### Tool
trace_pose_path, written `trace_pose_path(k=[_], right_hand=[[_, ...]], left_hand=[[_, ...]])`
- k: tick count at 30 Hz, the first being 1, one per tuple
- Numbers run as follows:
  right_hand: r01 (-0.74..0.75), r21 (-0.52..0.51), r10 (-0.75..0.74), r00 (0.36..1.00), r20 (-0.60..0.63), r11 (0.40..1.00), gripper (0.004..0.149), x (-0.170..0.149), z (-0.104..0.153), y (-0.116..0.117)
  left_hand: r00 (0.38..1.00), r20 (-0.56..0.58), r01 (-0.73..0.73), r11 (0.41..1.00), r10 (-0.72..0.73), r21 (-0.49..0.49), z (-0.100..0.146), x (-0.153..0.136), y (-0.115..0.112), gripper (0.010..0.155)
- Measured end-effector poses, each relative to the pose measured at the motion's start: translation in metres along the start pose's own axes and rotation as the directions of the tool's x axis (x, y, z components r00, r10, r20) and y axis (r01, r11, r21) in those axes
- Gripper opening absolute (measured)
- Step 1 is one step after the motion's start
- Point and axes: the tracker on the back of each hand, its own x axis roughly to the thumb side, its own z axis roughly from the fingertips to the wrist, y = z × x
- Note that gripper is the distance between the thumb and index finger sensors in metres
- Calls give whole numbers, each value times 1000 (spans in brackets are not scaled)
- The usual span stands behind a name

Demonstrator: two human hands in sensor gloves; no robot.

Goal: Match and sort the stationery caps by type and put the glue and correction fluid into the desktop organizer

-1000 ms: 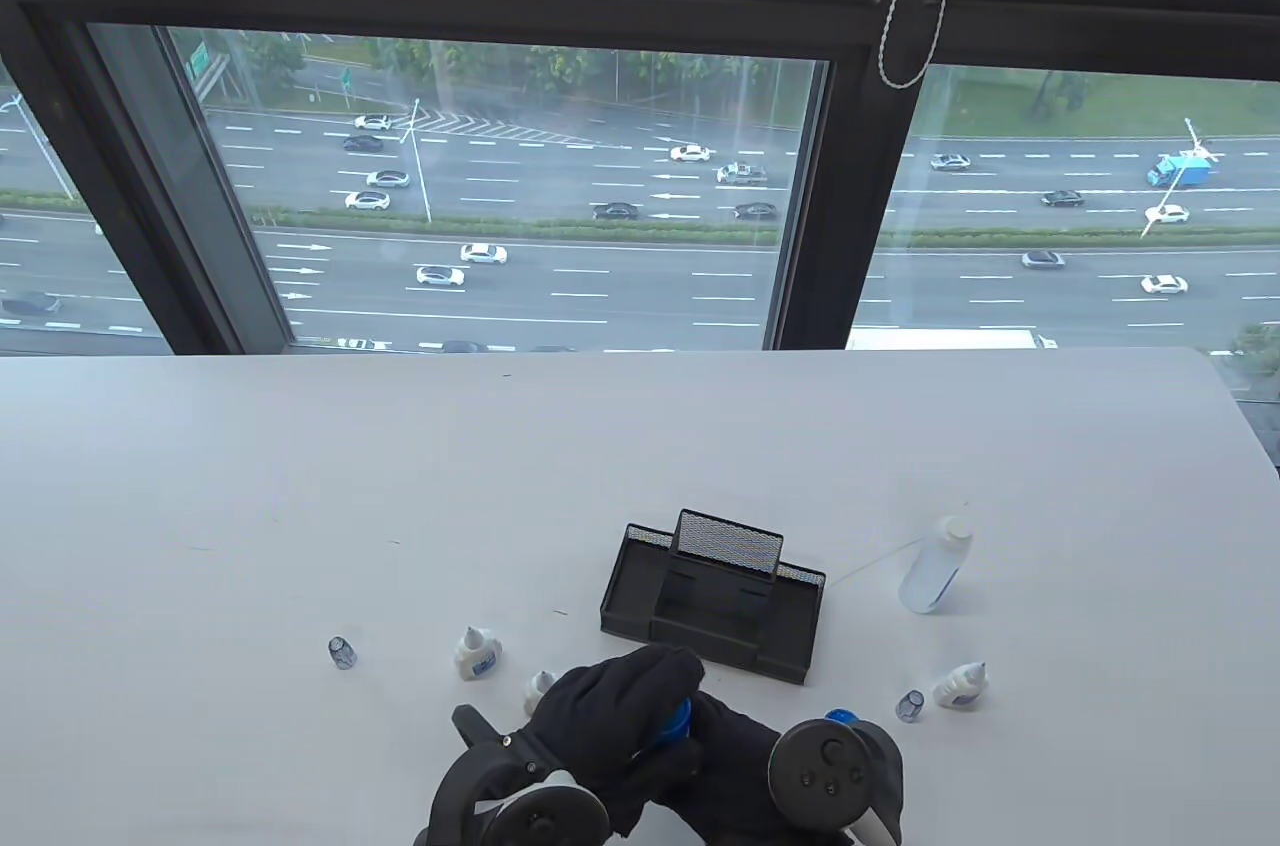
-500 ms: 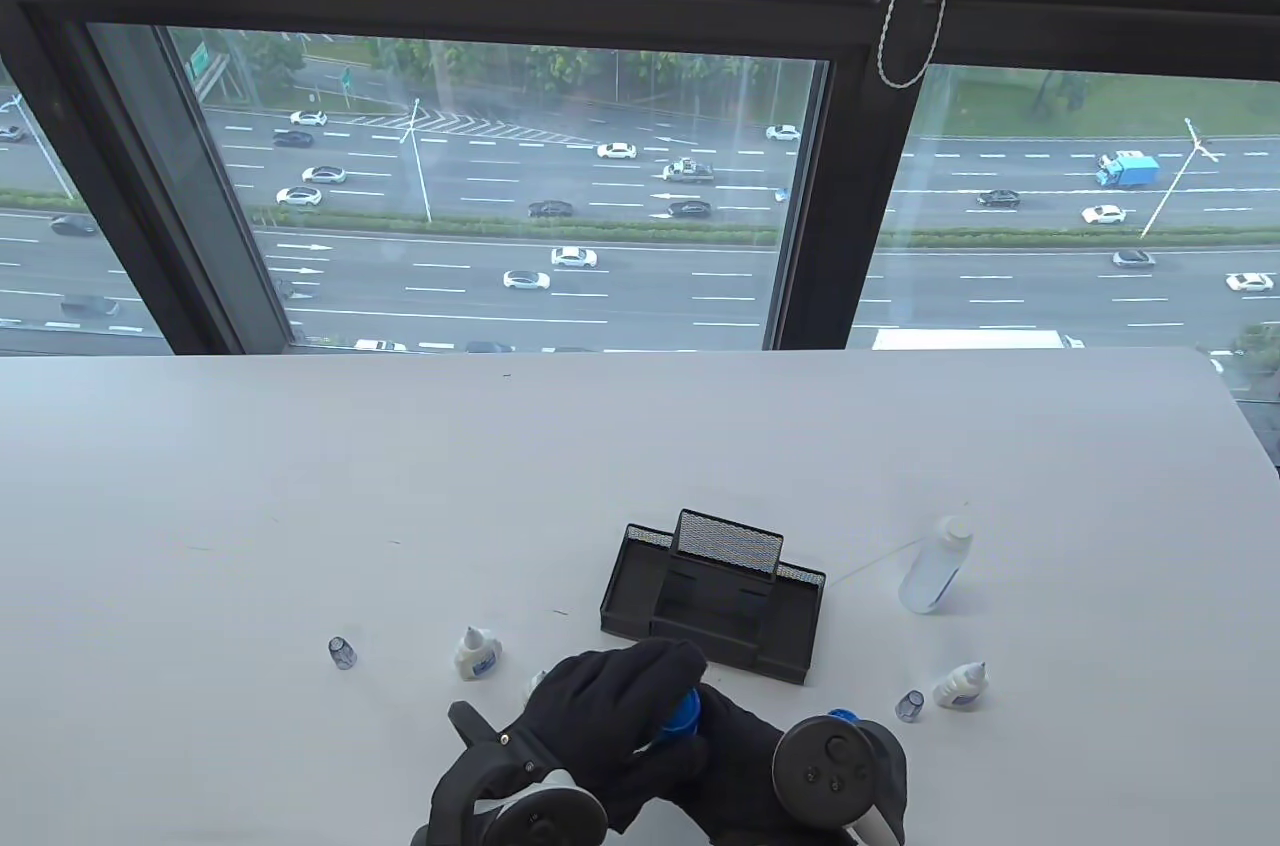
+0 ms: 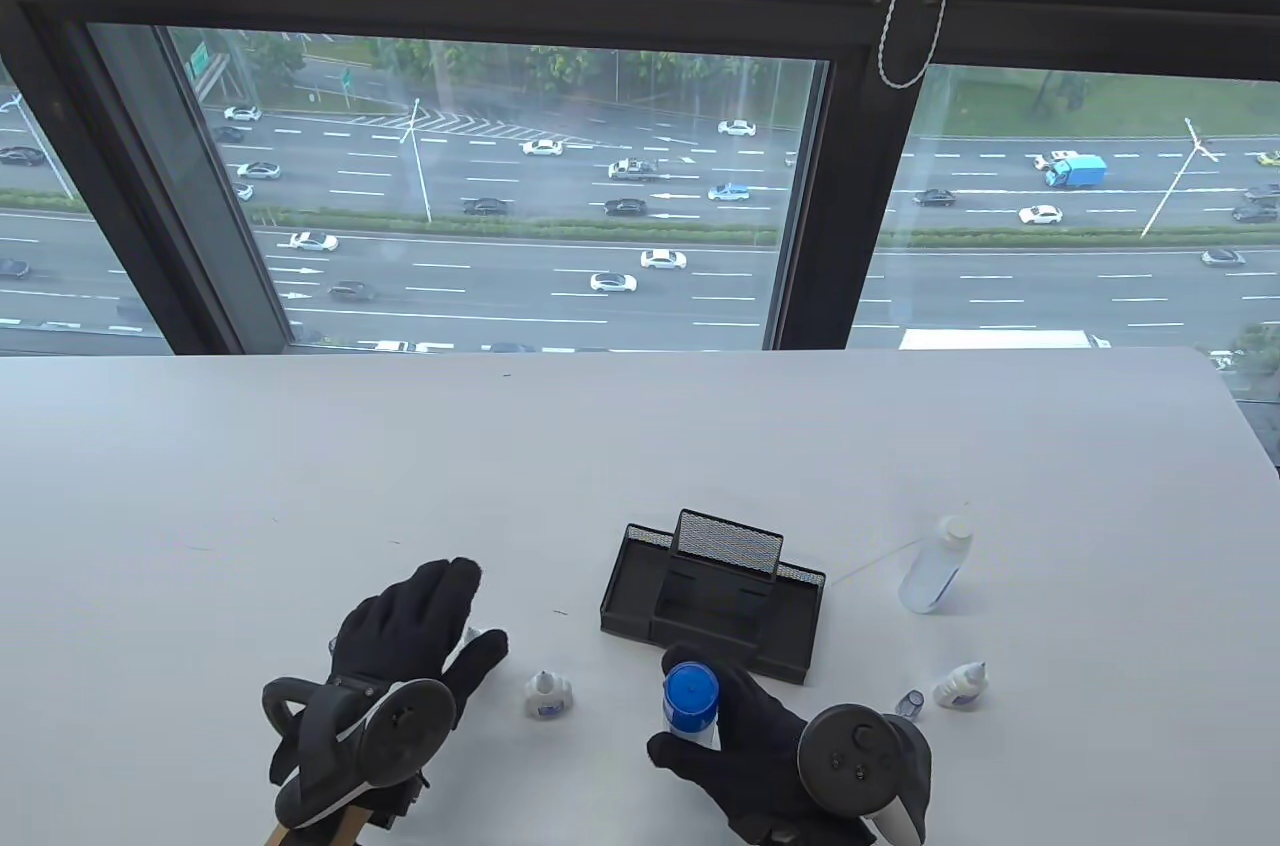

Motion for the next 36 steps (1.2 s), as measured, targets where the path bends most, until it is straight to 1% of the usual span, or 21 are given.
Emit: trace_pose_path(k=[3,5,7,9,11,12,14,17,19,21,23,27,29,31,34,36], right_hand=[[-5,13,5,1000,-4,1000,69,-1,-1,1],[4,19,-3,1000,-11,1000,68,-1,-1,0],[9,19,-9,1000,-21,1000,68,-1,-2,-3],[87,37,-85,995,-43,996,68,-2,-5,-7],[138,46,-137,990,-20,989,70,3,-12,-14],[128,33,-127,992,-20,991,70,9,-14,-18],[10,-8,-9,1000,13,1000,71,26,-24,-29],[-112,-31,112,994,7,993,71,49,-42,-41],[-117,-45,118,993,0,992,71,58,-55,-46],[-81,-47,81,997,-6,996,70,63,-71,-49],[-84,-53,82,996,-31,995,70,66,-86,-49],[-167,-79,159,982,-102,983,72,62,-117,-44],[-170,-92,158,980,-121,981,72,57,-130,-40],[-180,-138,159,976,-148,974,72,49,-145,-35],[-257,-126,229,953,-199,958,72,37,-158,-27],[-262,-120,231,947,-223,958,71,24,-165,-18]], left_hand=[[998,-40,-42,999,41,-27,7,-7,-24,67],[999,-41,-16,998,14,-59,10,-7,-26,67],[999,-32,-29,999,28,-28,12,-6,-27,67],[999,-26,-33,998,32,-46,15,-5,-29,68],[999,-18,-29,999,28,-40,18,-5,-33,68],[1000,-11,-21,998,21,-51,18,-5,-34,68],[1000,-8,-16,999,16,-51,18,-4,-35,69],[999,-7,-34,998,34,-48,18,-5,-34,70],[999,-7,-42,998,42,-47,18,-5,-33,70],[999,-14,-53,997,52,-47,19,-7,-32,70],[997,-20,-69,997,69,-43,20,-9,-31,70],[995,-37,-97,994,95,-41,21,-13,-29,69],[994,-41,-106,993,104,-42,21,-14,-29,70],[993,-41,-109,993,108,-41,21,-14,-29,70],[992,-44,-119,992,117,-40,21,-15,-29,71],[992,-46,-122,992,120,-41,22,-15,-29,71]])
